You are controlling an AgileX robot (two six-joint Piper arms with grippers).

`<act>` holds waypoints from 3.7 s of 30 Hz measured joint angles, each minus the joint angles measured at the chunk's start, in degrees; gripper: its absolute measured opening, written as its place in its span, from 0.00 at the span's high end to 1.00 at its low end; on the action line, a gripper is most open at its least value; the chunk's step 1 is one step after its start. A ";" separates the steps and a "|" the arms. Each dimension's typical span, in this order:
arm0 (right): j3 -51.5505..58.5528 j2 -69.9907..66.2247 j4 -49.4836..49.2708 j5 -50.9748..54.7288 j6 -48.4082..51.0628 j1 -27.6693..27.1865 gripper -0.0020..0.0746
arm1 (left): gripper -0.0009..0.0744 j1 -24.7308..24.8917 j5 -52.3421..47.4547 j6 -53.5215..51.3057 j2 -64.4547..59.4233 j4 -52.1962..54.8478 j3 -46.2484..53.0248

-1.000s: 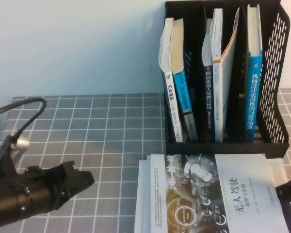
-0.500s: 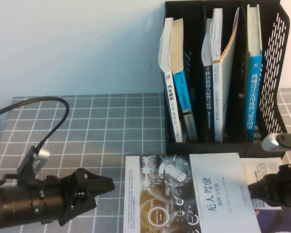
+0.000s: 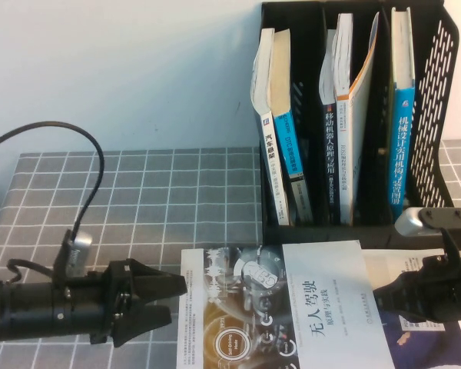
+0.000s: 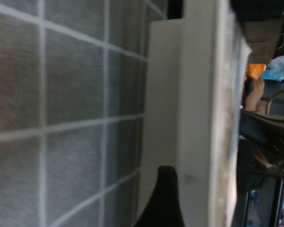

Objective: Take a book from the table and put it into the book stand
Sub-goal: Push book with right arm, then pick up the book with your left arm, then place the book on the book shelf

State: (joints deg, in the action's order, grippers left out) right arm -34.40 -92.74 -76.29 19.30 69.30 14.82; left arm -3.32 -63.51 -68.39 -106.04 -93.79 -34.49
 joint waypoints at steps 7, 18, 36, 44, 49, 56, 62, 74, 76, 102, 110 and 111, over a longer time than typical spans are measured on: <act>-0.29 -0.13 -0.67 0.43 1.93 0.00 0.98 | 0.23 0.90 -0.91 -0.97 -7.71 0.14 -4.32; -0.29 -0.16 -0.89 0.43 2.54 0.00 0.98 | 0.57 5.93 -1.42 -3.19 -9.22 0.71 -4.38; 0.60 16.77 21.57 2.09 -13.80 0.32 0.98 | 0.86 8.55 0.57 15.82 16.52 8.01 -7.58; 0.64 33.21 37.16 5.41 -26.11 -9.26 0.98 | 0.86 16.72 5.89 29.42 29.23 17.07 -16.68; 0.00 42.93 43.59 16.21 -28.40 -19.74 0.98 | 0.86 23.33 4.54 33.90 31.36 18.78 -24.60; -5.17 49.90 45.93 24.95 -30.25 -28.39 0.98 | 0.86 33.24 13.42 41.64 30.49 23.71 -36.44; -14.97 54.80 48.00 24.95 -34.36 -28.88 0.98 | 0.86 37.28 16.49 50.68 24.84 34.39 -48.36; -20.77 54.91 50.52 22.13 -40.30 -28.88 0.98 | 0.86 38.61 18.89 71.59 6.02 54.26 -76.09; -20.77 54.91 50.72 22.13 -40.42 -28.88 0.98 | 0.86 38.75 16.02 73.30 3.13 60.86 -80.83; -20.67 54.91 46.38 28.47 -42.16 -29.01 0.98 | 0.86 58.83 16.82 110.23 -6.08 124.10 -95.80; -20.67 51.72 46.90 29.31 -41.38 -29.01 0.98 | 0.86 61.26 12.75 109.15 -6.41 126.59 -100.38; -20.67 50.88 47.01 29.62 -41.12 -29.01 0.98 | 0.86 61.20 12.52 108.83 -6.41 126.77 -100.65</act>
State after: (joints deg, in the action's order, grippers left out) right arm -55.07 -41.86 -29.28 48.92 28.18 -14.19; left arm 57.89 -51.00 40.44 -112.46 32.98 -135.14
